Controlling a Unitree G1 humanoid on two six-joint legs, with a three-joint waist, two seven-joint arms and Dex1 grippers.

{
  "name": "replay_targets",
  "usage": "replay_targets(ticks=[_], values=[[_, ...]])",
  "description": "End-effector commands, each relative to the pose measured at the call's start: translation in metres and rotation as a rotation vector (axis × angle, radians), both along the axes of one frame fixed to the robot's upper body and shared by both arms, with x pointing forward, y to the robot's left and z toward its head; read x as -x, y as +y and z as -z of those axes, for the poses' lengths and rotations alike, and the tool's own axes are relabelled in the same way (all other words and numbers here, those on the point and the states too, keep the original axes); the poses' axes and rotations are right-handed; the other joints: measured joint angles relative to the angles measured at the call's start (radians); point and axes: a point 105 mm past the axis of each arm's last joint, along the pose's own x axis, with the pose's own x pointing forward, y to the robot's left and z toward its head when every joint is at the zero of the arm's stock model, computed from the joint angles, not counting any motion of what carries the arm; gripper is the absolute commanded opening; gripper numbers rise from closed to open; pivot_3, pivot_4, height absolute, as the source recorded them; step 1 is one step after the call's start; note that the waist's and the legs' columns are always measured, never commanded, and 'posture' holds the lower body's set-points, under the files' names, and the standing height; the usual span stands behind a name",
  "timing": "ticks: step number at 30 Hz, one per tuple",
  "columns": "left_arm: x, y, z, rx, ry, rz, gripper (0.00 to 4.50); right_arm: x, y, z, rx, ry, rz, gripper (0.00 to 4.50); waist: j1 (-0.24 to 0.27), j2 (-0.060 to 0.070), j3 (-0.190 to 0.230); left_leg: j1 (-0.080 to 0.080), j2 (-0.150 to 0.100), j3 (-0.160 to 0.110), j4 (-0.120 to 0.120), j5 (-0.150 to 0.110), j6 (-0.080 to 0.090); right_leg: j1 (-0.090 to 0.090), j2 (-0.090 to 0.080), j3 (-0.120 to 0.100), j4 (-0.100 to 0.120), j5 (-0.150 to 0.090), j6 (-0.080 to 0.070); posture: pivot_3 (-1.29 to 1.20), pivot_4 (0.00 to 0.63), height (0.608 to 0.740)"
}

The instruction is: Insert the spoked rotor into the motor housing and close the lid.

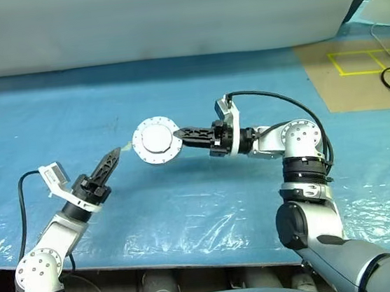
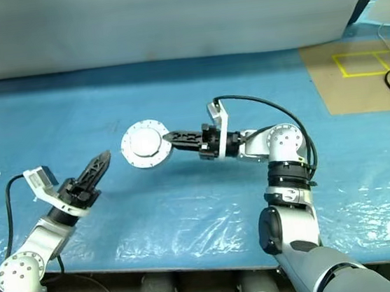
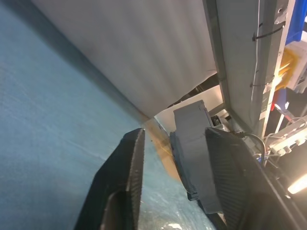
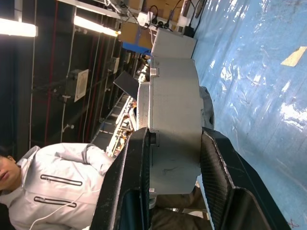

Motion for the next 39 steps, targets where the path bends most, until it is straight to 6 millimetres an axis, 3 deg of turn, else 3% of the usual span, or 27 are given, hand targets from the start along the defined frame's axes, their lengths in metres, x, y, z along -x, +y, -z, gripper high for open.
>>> replay_targets(ticks=[1,5,11,19,28,37,39], values=[[0.006,0.001,0.001,0.047,0.014,0.019,3.21,0.003,0.003,-0.026,-0.083,-0.084,-0.020,1.10,0.000,0.000,0.000,0.000,0.000,0.000,0.000,0.000,0.000,0.000,0.000,0.000,0.000,0.000,0.000,0.00,0.150,0.740],[0.008,-0.007,0.002,0.092,0.021,0.071,4.48,0.002,0.004,-0.027,-0.082,-0.083,-0.023,1.10,0.002,0.000,0.000,-0.001,0.000,-0.001,0.000,0.000,0.000,0.000,0.000,0.000,-0.001,0.000,0.000,0.00,0.150,0.740],[0.008,-0.019,-0.004,0.202,-0.019,0.132,4.48,0.003,0.006,-0.025,-0.077,-0.074,-0.034,1.10,0.007,0.000,0.000,-0.001,0.000,-0.001,0.000,0.000,0.000,0.000,0.000,0.000,-0.001,0.000,0.001,0.00,0.150,0.740],[-0.002,-0.047,-0.007,0.185,-0.033,0.254,4.48,0.003,0.006,-0.023,-0.065,-0.069,-0.037,1.10,0.014,0.000,0.000,-0.001,0.000,-0.001,0.000,0.000,0.000,0.000,0.000,-0.001,0.000,0.001,0.001,0.00,0.150,0.740],[-0.036,-0.064,-0.016,0.222,-0.079,0.246,4.48,0.003,0.007,-0.023,-0.061,-0.072,-0.035,1.10,0.017,0.000,0.000,-0.001,-0.001,-0.002,0.002,0.000,0.000,0.001,0.000,-0.001,0.001,0.001,0.001,0.00,0.150,0.740],[-0.048,-0.077,0.003,0.117,-0.019,0.220,4.48,0.003,0.007,-0.021,-0.055,-0.074,-0.027,1.10,0.018,0.000,0.000,-0.003,-0.001,-0.006,0.006,0.000,0.000,0.001,0.000,-0.003,0.003,0.001,0.001,0.00,0.150,0.740],[-0.047,-0.077,0.003,0.122,-0.028,0.224,3.89,0.003,0.007,-0.021,-0.056,-0.073,-0.025,1.10,0.018,0.000,0.000,-0.004,-0.001,-0.006,0.007,0.000,0.000,0.001,-0.001,-0.003,0.004,0.001,0.001,0.00,0.150,0.740]])
